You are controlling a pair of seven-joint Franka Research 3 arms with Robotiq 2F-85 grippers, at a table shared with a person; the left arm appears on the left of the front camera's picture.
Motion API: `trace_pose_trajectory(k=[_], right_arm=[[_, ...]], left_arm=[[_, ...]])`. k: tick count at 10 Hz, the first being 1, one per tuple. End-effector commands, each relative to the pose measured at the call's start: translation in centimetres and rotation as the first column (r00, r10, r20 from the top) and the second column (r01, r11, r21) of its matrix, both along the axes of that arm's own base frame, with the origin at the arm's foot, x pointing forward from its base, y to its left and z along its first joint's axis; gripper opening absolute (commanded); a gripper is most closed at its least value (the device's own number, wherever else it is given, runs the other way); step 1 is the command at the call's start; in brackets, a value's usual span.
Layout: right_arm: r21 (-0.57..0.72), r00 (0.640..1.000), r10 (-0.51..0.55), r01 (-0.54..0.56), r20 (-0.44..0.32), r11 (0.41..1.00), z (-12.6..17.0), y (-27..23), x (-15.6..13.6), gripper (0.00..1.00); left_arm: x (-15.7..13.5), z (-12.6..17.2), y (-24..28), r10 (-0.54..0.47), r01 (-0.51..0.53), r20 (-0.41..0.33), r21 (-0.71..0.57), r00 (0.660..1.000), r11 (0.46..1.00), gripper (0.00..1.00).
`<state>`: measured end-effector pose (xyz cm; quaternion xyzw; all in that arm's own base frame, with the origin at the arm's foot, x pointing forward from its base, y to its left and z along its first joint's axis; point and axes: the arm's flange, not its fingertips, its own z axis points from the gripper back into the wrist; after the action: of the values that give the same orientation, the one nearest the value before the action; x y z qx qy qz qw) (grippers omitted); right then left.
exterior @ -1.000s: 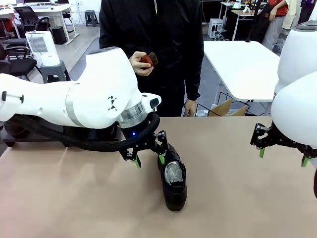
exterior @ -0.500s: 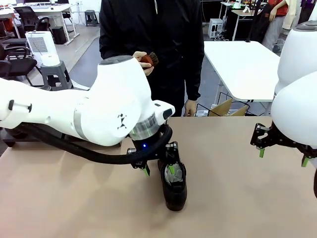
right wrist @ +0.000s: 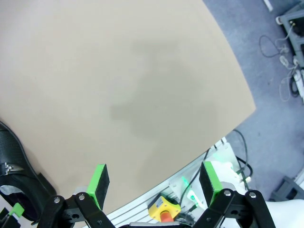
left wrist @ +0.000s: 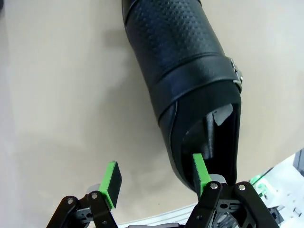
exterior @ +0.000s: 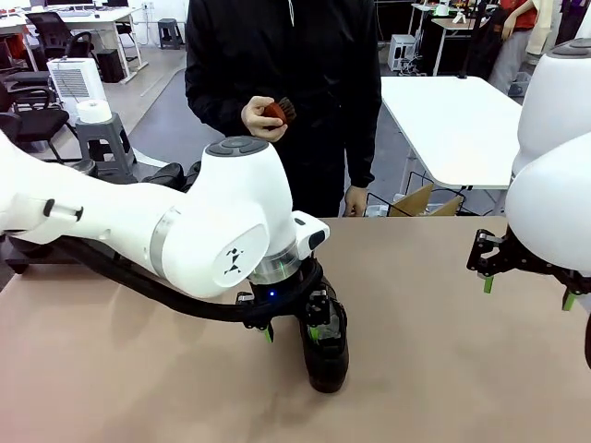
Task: Organize the shoes by placing them on the stand.
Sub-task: Place the Shoe from the middle of the table onto the Shoes Stand.
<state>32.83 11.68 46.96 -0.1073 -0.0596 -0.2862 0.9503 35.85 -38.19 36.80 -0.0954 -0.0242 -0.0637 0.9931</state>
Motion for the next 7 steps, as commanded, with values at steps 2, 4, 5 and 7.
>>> trace_pose_trajectory(k=[2, 4, 5, 7], right_arm=[[-0.003, 1.0, 0.014, -0.014, -0.002, 1.0, 0.4, -0.3, 0.2, 1.0], [-0.003, 1.0, 0.014, -0.014, -0.002, 1.0, 0.4, -0.3, 0.2, 1.0], [-0.003, 1.0, 0.014, -0.014, -0.002, 1.0, 0.4, -0.3, 0.2, 1.0], [-0.003, 1.0, 0.014, -0.014, -0.002, 1.0, 0.4, -0.3, 0.2, 1.0]], left_arm=[[1.5, -0.6, -1.5, 0.051, -0.051, 0.034, 0.007, 0.998, 0.999, 0.77], [1.6, -1.6, -2.2, 0.077, -0.076, -0.018, 0.052, 0.997, 0.996, 0.77], [1.4, -1.4, -2.7, 0.06, -0.058, -0.04, 0.046, 0.997, 0.997, 0.71], [1.8, -1.2, -3.2, 0.06, -0.058, -0.034, 0.063, 0.998, 0.996, 0.52]])
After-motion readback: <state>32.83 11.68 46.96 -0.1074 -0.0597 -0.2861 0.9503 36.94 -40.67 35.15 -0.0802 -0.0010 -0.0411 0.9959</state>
